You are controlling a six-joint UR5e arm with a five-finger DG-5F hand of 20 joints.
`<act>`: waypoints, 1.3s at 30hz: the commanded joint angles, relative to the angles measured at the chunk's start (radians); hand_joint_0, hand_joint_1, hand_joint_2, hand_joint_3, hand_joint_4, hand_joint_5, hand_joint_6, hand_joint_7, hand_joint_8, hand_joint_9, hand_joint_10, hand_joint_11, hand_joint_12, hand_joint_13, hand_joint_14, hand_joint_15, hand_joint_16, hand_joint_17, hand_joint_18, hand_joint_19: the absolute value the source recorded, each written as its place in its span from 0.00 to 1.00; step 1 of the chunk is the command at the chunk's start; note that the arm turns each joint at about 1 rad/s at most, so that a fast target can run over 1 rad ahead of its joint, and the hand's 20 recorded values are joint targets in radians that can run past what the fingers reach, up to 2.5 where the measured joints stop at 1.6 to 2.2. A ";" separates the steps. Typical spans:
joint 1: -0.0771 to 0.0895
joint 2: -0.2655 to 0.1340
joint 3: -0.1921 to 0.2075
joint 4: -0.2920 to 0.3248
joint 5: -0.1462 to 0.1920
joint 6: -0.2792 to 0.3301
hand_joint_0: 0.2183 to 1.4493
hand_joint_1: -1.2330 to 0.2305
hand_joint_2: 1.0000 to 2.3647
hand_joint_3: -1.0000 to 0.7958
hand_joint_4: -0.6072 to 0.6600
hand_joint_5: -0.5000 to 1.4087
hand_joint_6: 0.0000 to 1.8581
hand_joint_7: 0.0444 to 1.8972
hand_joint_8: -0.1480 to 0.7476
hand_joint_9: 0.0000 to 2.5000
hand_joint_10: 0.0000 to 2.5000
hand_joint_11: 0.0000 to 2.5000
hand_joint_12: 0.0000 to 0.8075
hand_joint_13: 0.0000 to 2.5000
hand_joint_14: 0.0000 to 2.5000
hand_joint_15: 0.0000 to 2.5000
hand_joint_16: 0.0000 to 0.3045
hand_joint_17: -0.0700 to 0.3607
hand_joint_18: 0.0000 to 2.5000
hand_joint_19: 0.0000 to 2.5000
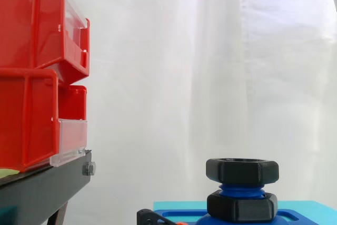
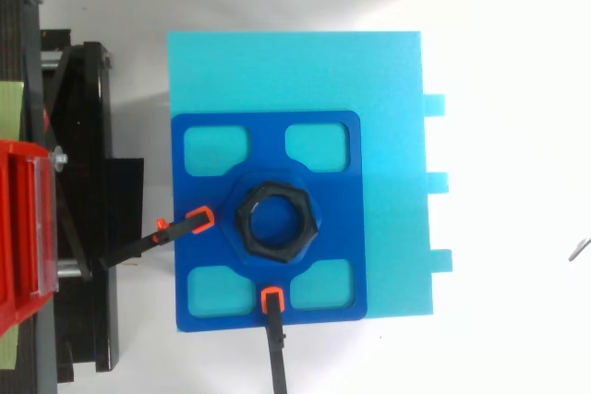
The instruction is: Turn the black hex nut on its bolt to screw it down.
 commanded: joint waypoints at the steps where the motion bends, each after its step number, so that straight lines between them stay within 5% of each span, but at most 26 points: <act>1: 0.000 0.000 0.000 0.000 0.001 0.000 0.23 0.57 0.00 0.28 0.57 0.16 0.27 0.38 0.46 0.24 0.00 0.12 0.39 0.23 0.00 0.08 0.16 0.41 0.17 0.08; 13: 0.000 0.000 0.000 -0.015 0.000 -0.005 0.23 0.55 0.00 0.28 0.57 0.16 0.27 0.38 0.46 0.24 0.00 0.13 0.39 0.23 0.00 0.08 0.15 0.41 0.17 0.08; 16: 0.000 -0.006 0.000 -0.013 0.003 -0.083 0.23 0.54 0.00 0.28 0.57 0.16 0.27 0.38 0.46 0.24 0.00 0.12 0.39 0.23 0.00 0.08 0.15 0.41 0.17 0.09; 24: 0.011 -0.123 0.014 0.063 0.012 -0.183 0.23 0.53 0.00 0.28 0.57 0.16 0.27 0.38 0.47 0.24 0.00 0.12 0.39 0.23 0.00 0.08 0.15 0.40 0.17 0.08; 25: 0.011 -0.170 0.035 0.095 0.009 -0.183 0.23 0.53 0.00 0.28 0.57 0.16 0.27 0.38 0.46 0.24 0.00 0.13 0.39 0.23 0.00 0.08 0.15 0.40 0.17 0.08; 27: 0.011 -0.182 0.045 0.103 0.009 -0.183 0.23 0.53 0.00 0.28 0.58 0.16 0.27 0.38 0.46 0.24 0.00 0.12 0.39 0.23 0.00 0.08 0.15 0.40 0.17 0.08; 32: 0.003 -0.305 0.158 0.091 -0.013 -0.183 0.23 0.52 0.00 0.28 0.58 0.16 0.27 0.38 0.46 0.24 0.00 0.12 0.39 0.23 0.00 0.08 0.15 0.40 0.17 0.08; 39: 0.003 -0.337 0.195 0.105 -0.016 -0.276 0.23 0.51 0.00 0.28 0.58 0.16 0.27 0.38 0.46 0.24 0.00 0.13 0.39 0.22 0.00 0.08 0.15 0.40 0.17 0.08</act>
